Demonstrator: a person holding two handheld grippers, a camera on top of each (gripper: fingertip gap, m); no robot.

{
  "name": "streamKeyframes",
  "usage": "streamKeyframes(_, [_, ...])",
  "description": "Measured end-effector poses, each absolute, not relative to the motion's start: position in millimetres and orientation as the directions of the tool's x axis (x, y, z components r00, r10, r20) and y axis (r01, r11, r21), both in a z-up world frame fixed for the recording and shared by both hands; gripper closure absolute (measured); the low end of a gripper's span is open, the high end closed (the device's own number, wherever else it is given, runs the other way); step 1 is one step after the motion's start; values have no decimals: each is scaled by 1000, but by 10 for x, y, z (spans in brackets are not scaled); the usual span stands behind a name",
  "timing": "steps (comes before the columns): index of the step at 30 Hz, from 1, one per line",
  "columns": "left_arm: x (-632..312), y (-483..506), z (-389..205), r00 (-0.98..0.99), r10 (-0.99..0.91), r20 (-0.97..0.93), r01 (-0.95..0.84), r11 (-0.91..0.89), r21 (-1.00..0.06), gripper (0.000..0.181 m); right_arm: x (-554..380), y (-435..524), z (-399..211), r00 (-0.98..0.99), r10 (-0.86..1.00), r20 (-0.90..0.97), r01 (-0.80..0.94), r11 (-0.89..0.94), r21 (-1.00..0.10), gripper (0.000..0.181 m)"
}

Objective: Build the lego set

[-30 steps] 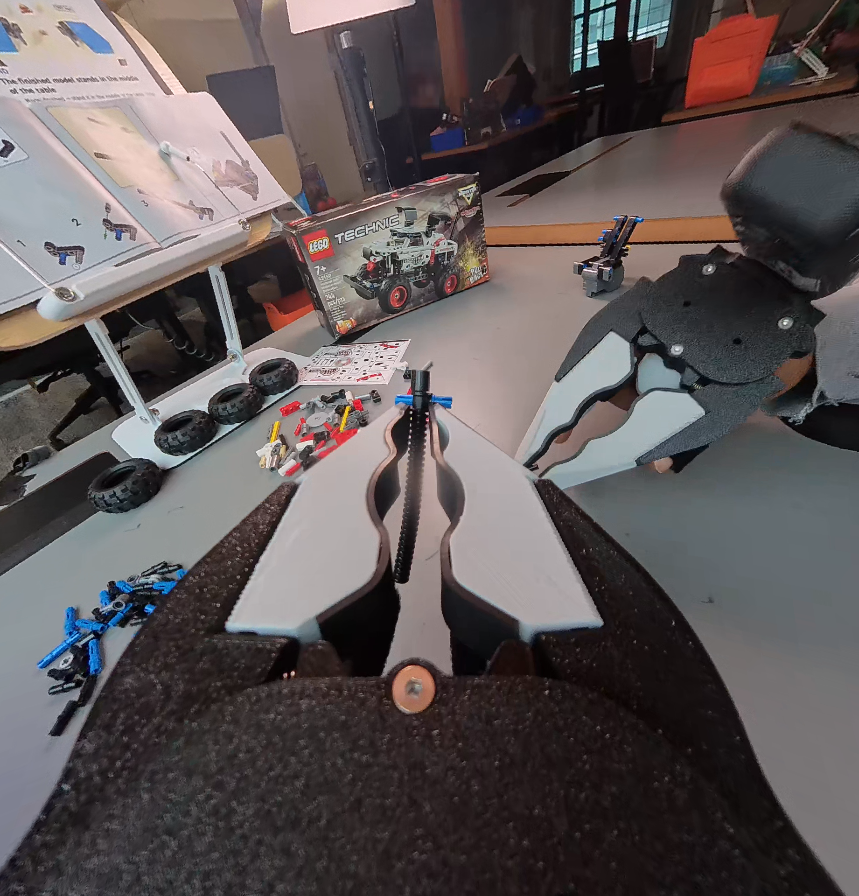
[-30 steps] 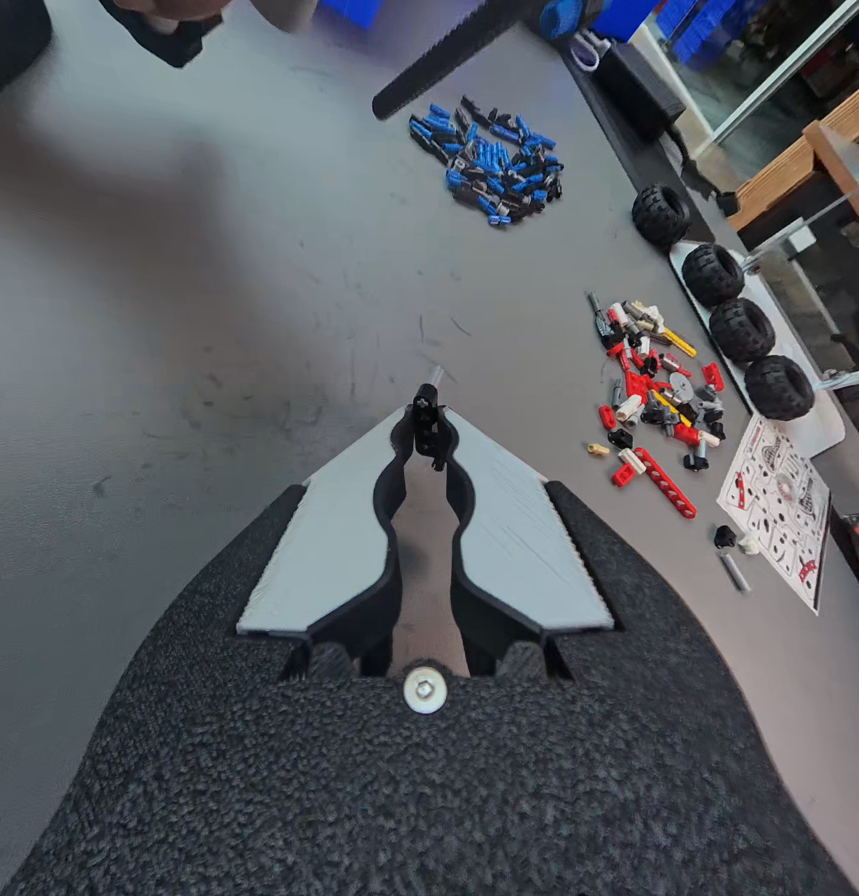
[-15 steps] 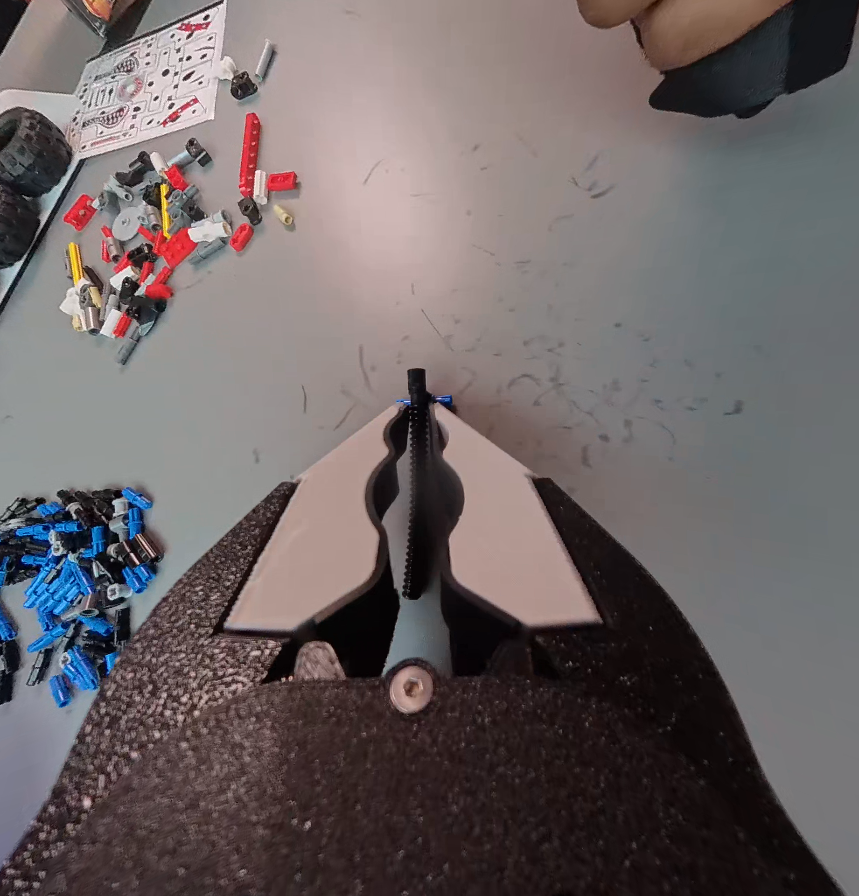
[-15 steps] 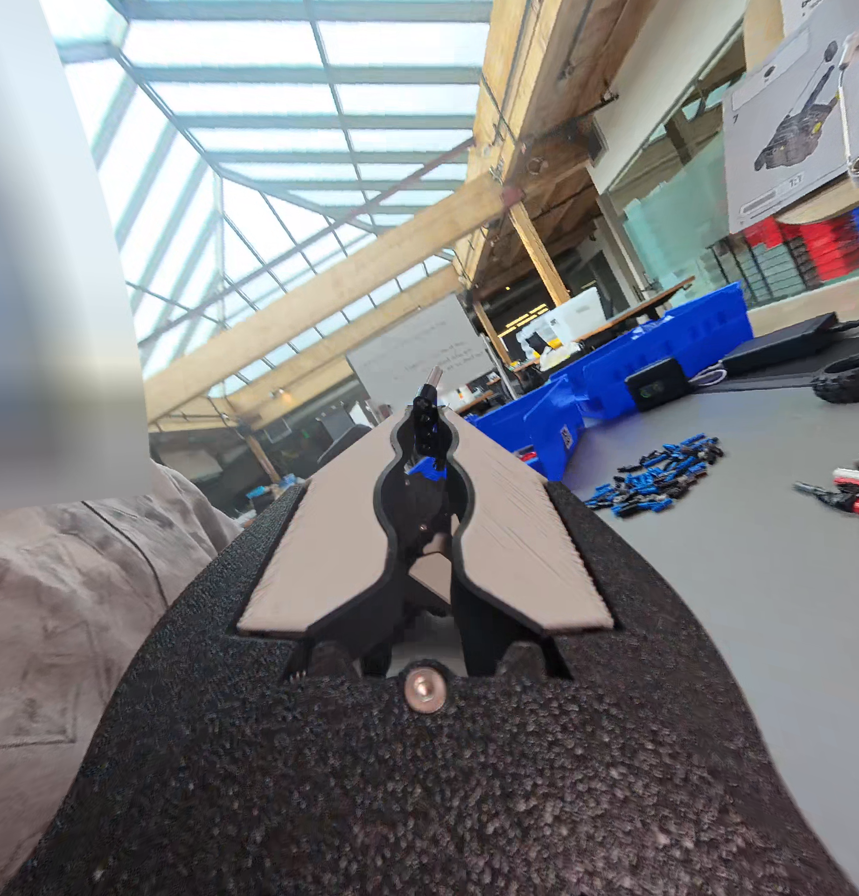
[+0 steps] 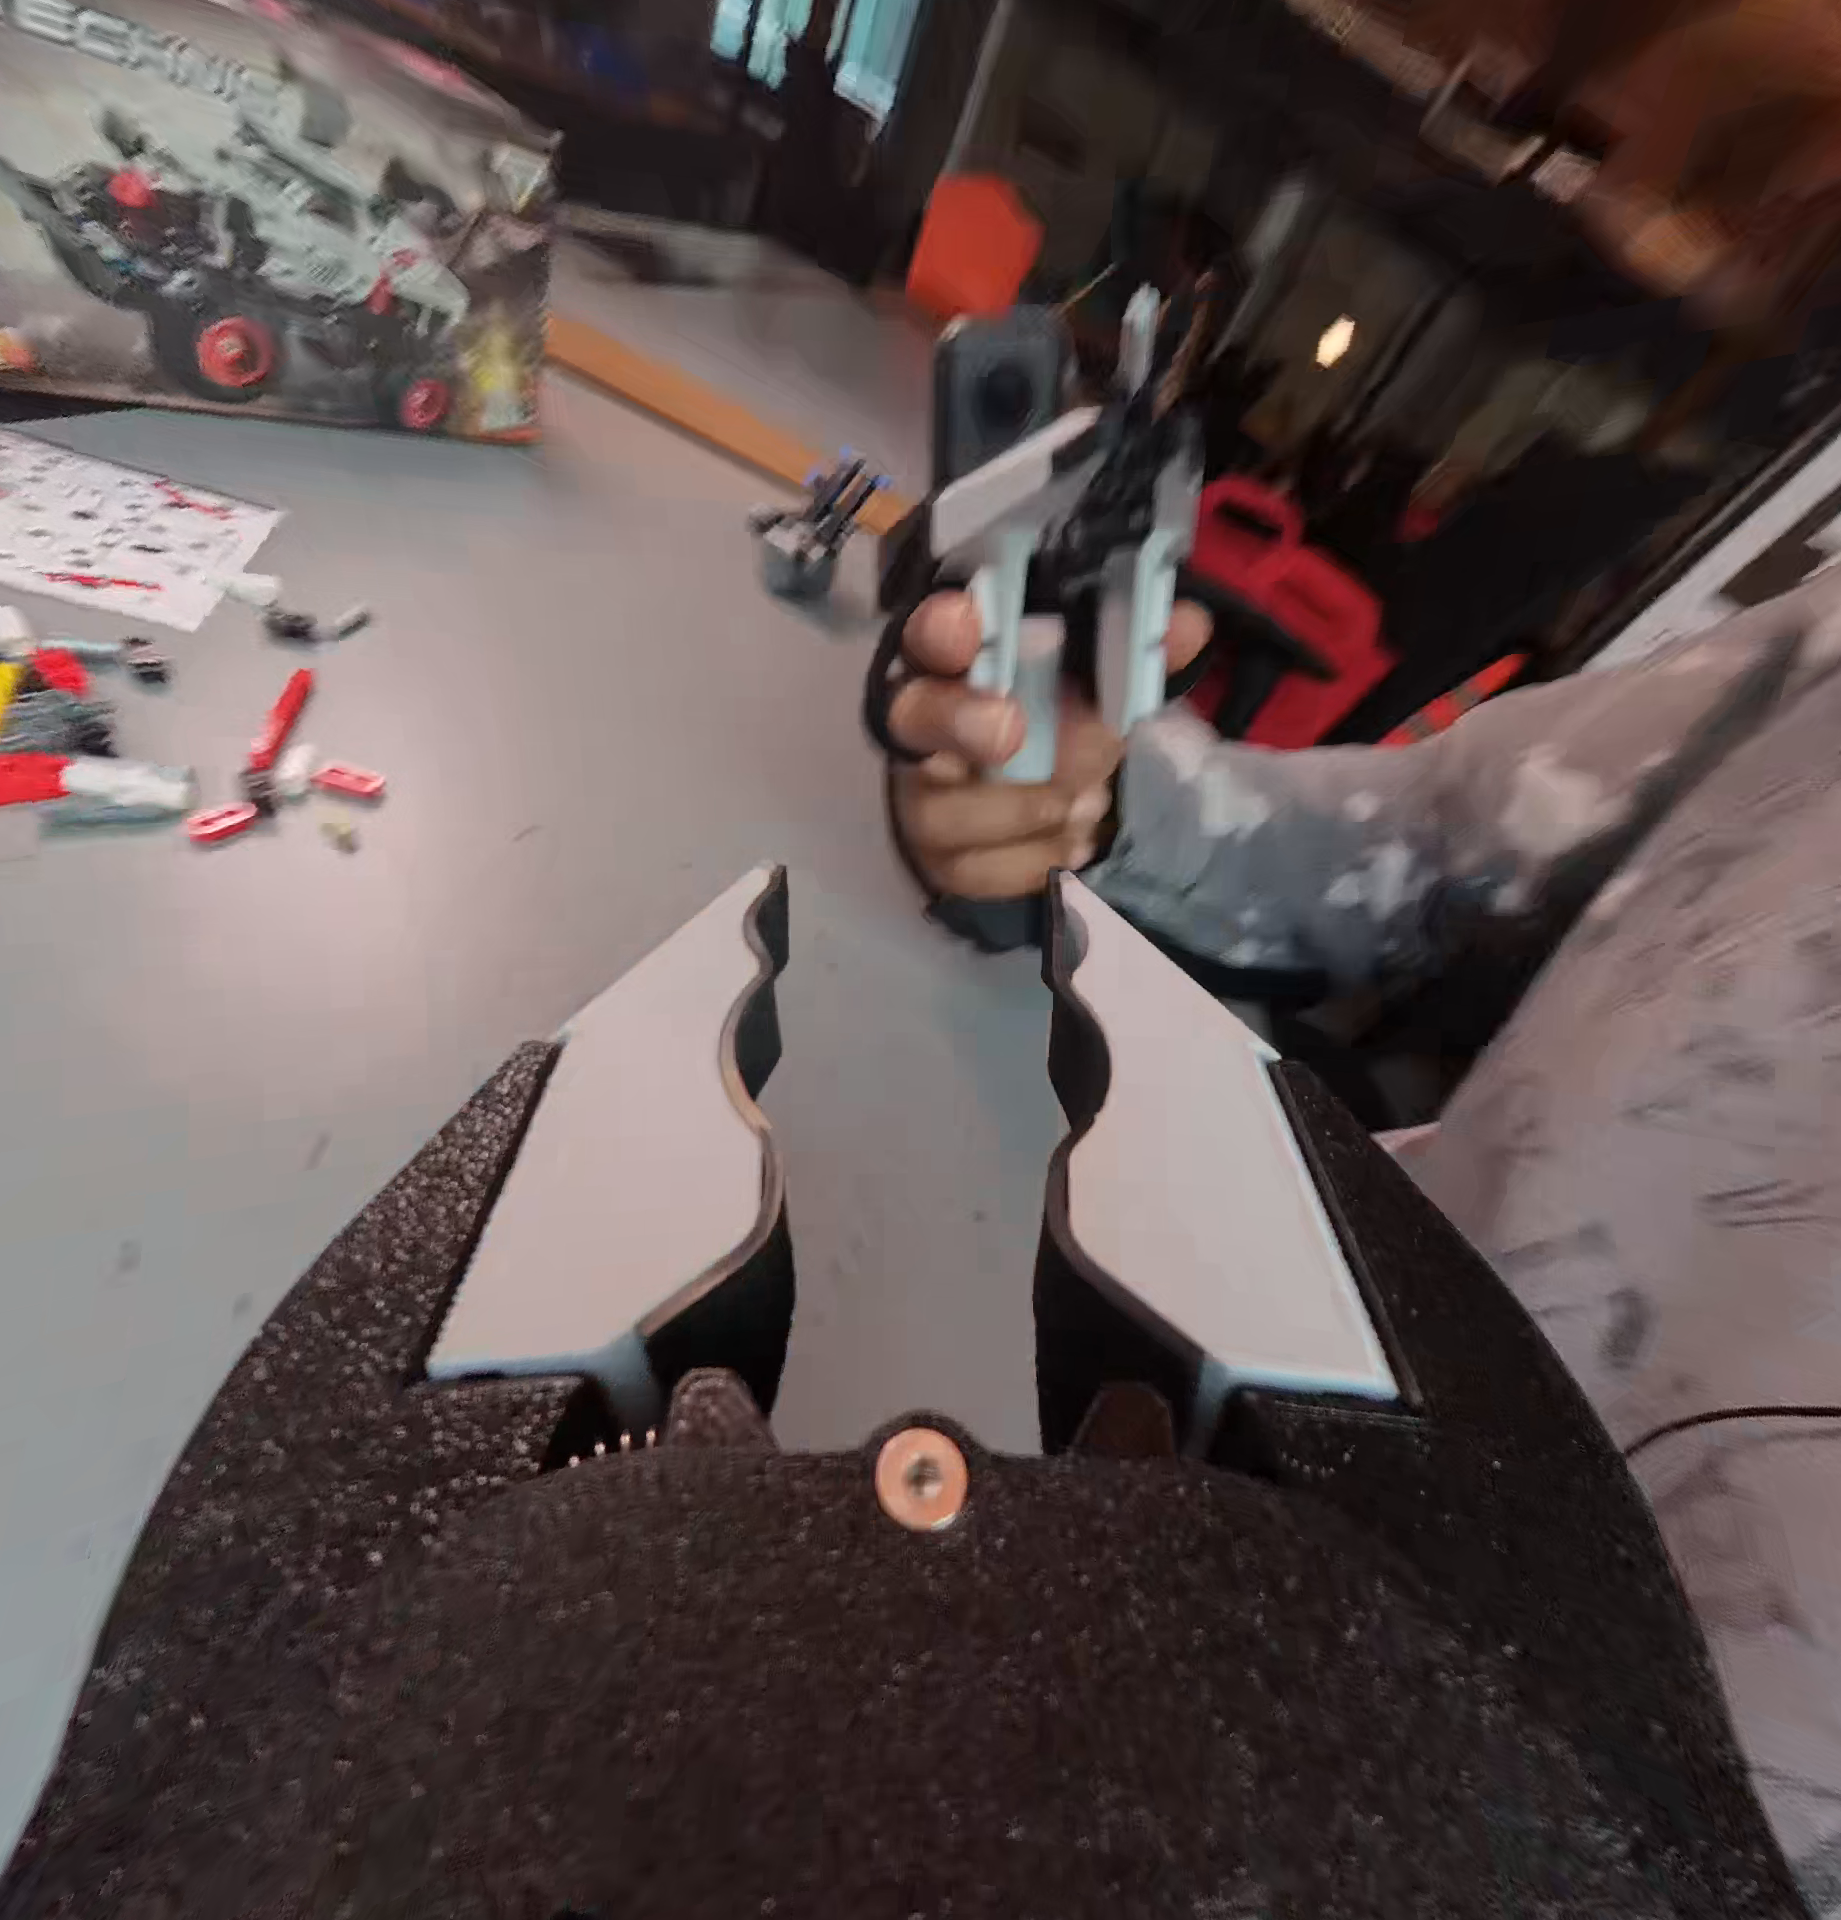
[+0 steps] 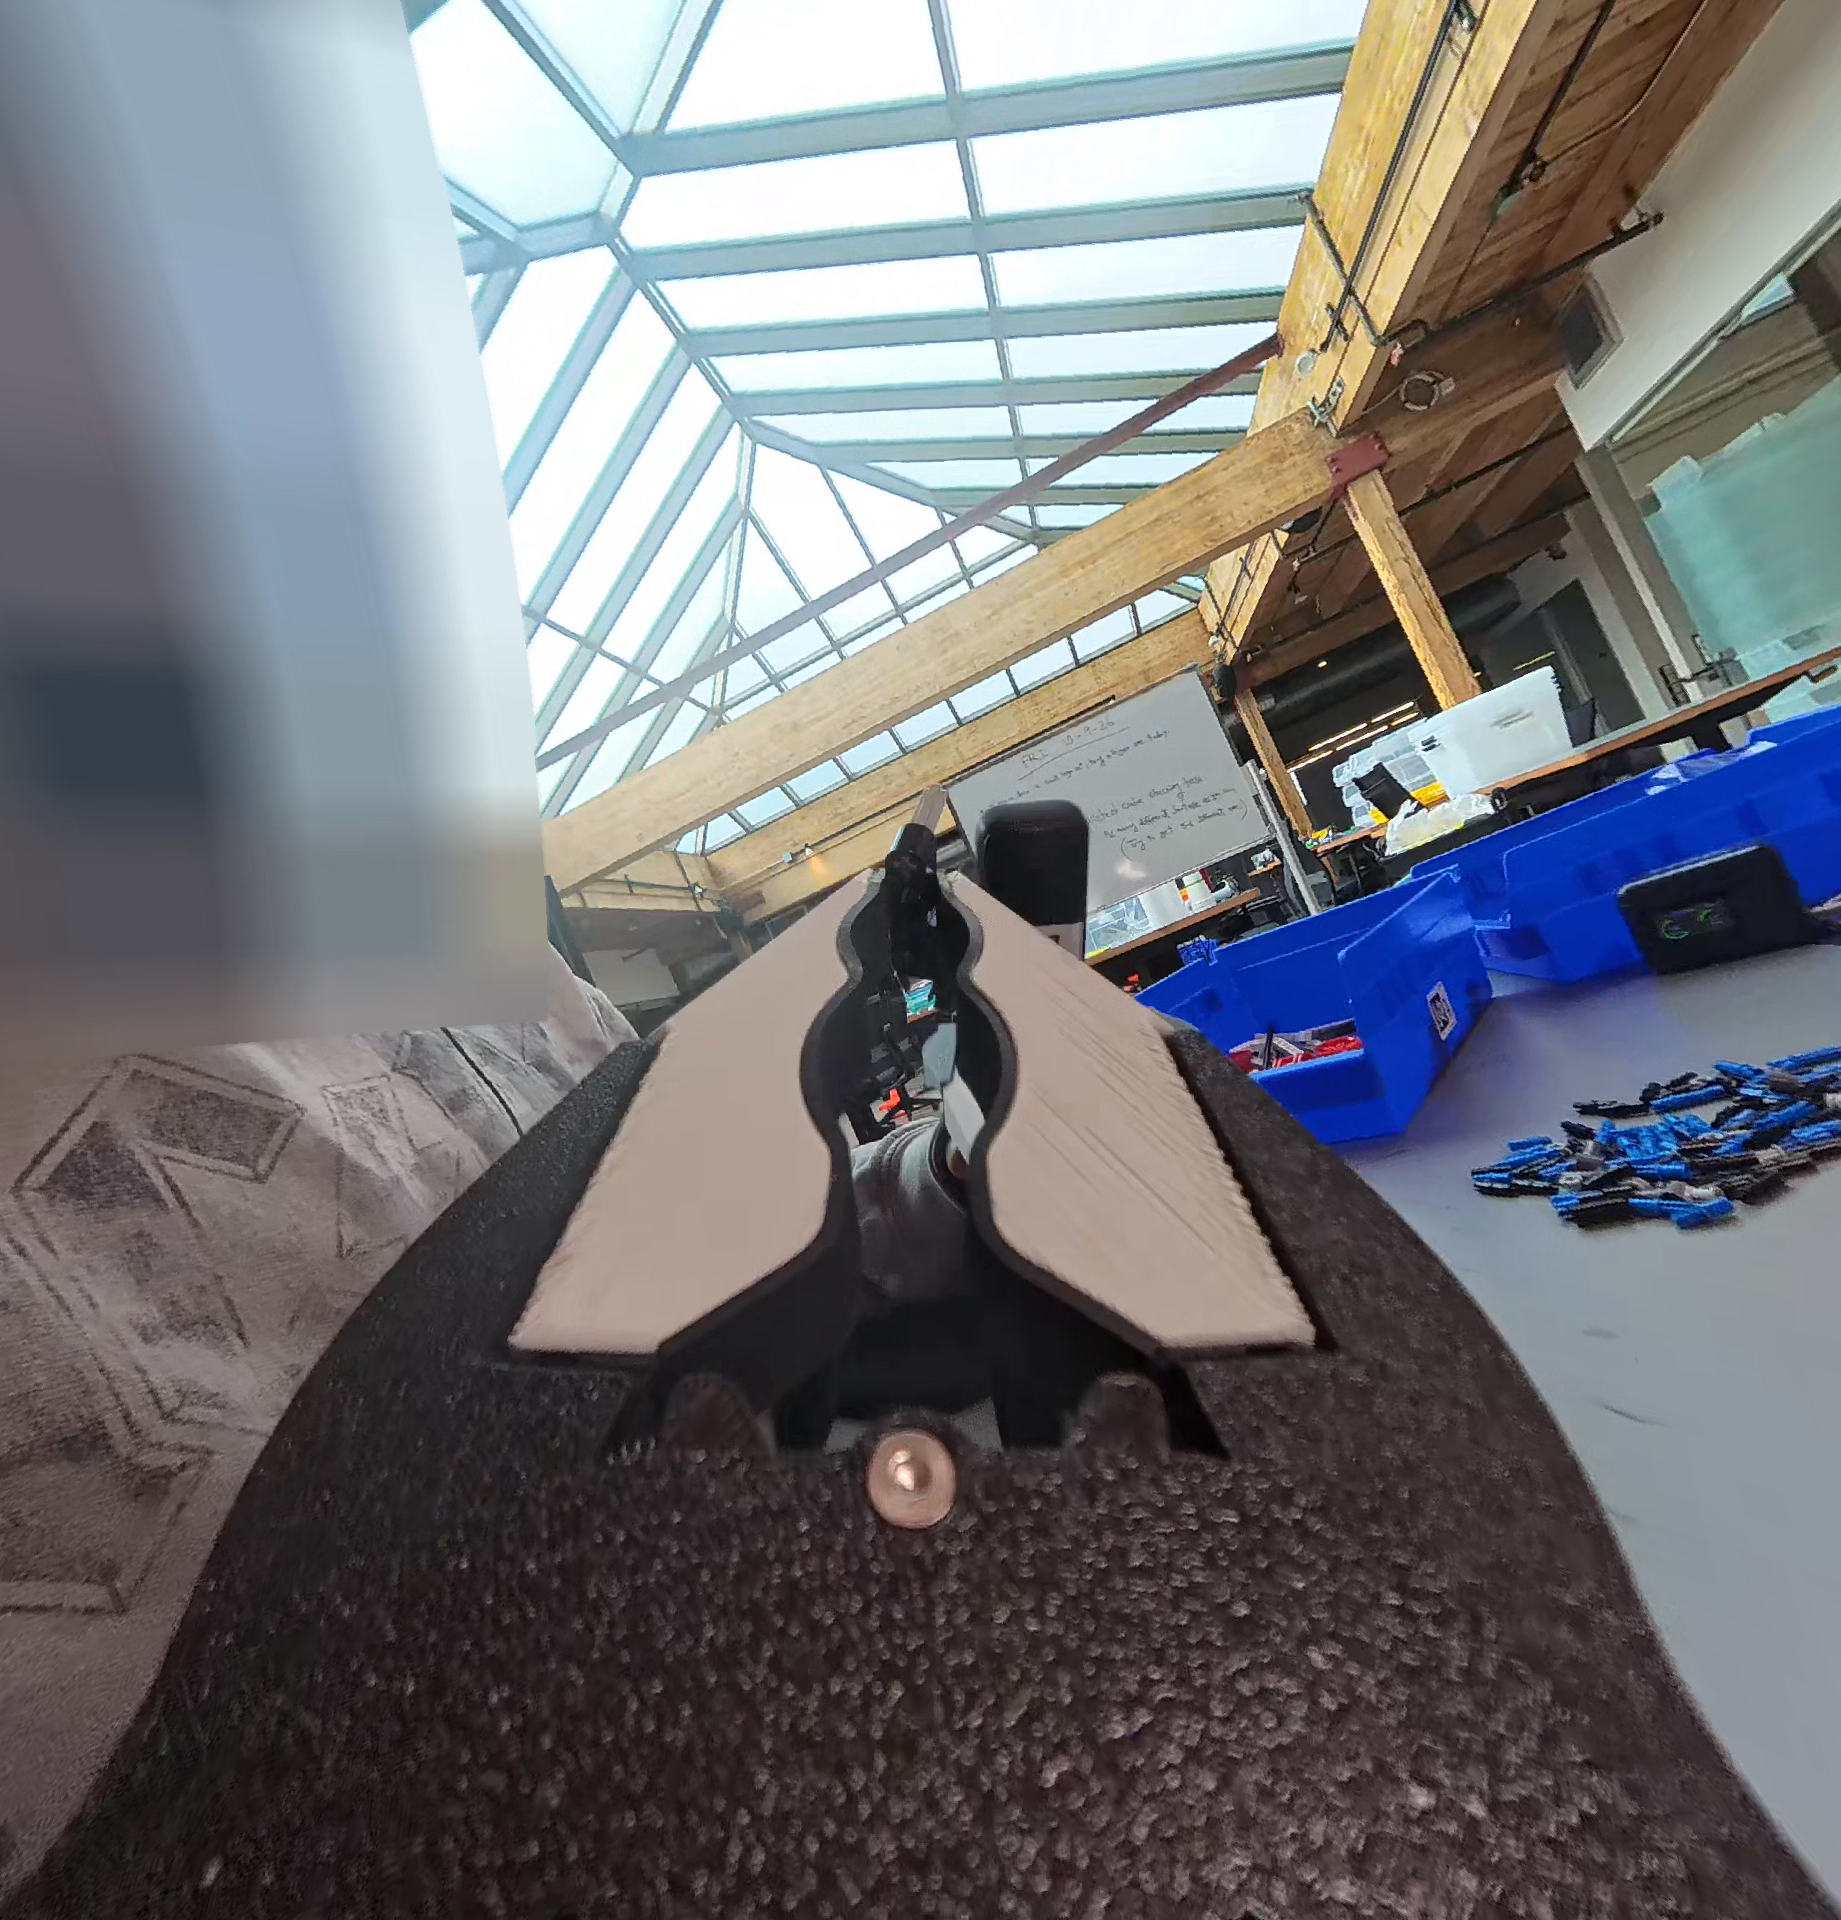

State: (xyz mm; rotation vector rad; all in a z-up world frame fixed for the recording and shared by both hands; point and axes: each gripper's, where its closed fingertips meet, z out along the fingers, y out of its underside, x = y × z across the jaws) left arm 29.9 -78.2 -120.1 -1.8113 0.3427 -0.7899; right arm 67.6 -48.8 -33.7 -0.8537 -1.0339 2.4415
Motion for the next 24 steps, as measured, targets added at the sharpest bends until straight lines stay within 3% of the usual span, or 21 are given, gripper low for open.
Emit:
streamKeyframes(1, [354, -803, -1005, 658, -614, 436, 251, -367, -896, 134, 655, -554, -347, -757, 537, -372, -85, -645, -760, 173])
streamKeyframes(4, [468, -824, -655, 548, -690, 472, 377, -300, -876, 141, 573, -733, -389, -746, 588, -313, -99, -563, -821, 173])
streamKeyframes(12, [612, -787, -603, 578, -715, 394, 291, -270, -918, 166, 523, -832, -412, -720, 634, -280, -122, -514, -849, 173])
streamKeyframes(17, [612, -794, -647, 591, -719, 365, 249, -268, -931, 167, 509, -854, -453, -714, 646, -271, -114, -489, -865, 173])
streamKeyframes(20, [550, -790, -772, 658, -705, 266, 113, -256, -960, 167, 468, -856, -580, -682, 692, -236, -68, -382, -922, 173])
streamKeyframes(24, [449, -798, -1151, 714, -700, 29, -242, -285, -927, 166, 418, -819, -1021, -622, 781, -58, 97, 3, -995, 168])
